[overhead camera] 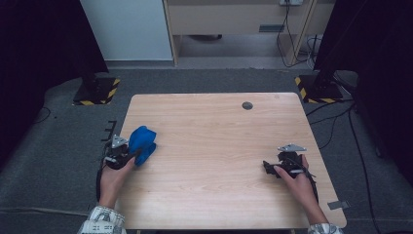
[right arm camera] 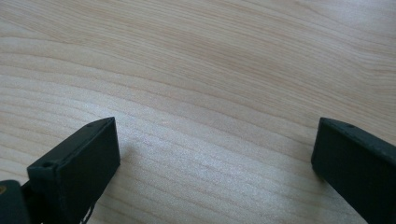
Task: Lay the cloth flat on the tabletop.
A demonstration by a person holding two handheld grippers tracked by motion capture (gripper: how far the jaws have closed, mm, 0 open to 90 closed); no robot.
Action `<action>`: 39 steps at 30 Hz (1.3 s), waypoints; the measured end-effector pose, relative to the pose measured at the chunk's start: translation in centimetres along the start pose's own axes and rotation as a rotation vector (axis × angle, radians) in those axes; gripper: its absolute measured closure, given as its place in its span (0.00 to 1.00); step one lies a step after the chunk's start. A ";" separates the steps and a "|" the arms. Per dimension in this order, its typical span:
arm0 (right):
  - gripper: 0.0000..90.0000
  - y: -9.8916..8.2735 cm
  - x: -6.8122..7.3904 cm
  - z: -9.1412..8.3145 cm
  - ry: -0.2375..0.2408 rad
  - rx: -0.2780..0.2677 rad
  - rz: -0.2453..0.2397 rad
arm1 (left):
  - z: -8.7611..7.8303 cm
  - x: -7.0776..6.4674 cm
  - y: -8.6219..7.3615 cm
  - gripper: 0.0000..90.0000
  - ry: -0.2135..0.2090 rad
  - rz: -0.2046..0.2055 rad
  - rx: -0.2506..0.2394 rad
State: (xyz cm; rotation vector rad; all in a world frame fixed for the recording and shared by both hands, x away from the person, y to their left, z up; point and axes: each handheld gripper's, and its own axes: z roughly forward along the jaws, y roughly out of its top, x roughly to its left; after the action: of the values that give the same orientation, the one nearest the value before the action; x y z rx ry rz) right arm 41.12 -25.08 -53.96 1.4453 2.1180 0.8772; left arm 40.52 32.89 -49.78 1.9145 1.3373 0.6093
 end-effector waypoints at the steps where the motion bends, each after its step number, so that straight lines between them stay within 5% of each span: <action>1: 0.01 0.0 0.0 0.0 0.000 0.000 0.000 | -0.2 -0.1 0.2 0.75 -0.006 0.001 -0.011; 10: 0.01 0.0 0.0 0.0 -0.001 0.000 0.000 | -1.1 -3.0 2.2 0.75 -0.096 0.016 -0.081; 13: 0.01 0.0 0.0 0.0 0.001 0.001 -0.001 | -0.9 -4.2 2.9 0.76 -0.106 0.051 -0.077; 15: 0.01 0.0 0.0 0.0 0.001 0.001 -0.001 | -0.8 -5.7 3.8 0.76 -0.150 0.063 -0.094; 24: 0.01 0.0 0.0 0.1 0.004 0.001 -0.005 | 0.1 -10.3 6.4 0.76 -0.231 0.152 -0.104; 39: 0.01 0.0 -0.1 0.1 0.004 0.000 -0.008 | 2.5 -17.3 9.8 0.76 -0.338 0.229 -0.097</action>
State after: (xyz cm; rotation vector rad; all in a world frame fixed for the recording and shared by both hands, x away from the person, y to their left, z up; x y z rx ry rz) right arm 41.22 -25.10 -53.98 1.4351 2.1258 0.8779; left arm 42.06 13.96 -43.46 1.9991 0.8704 0.4255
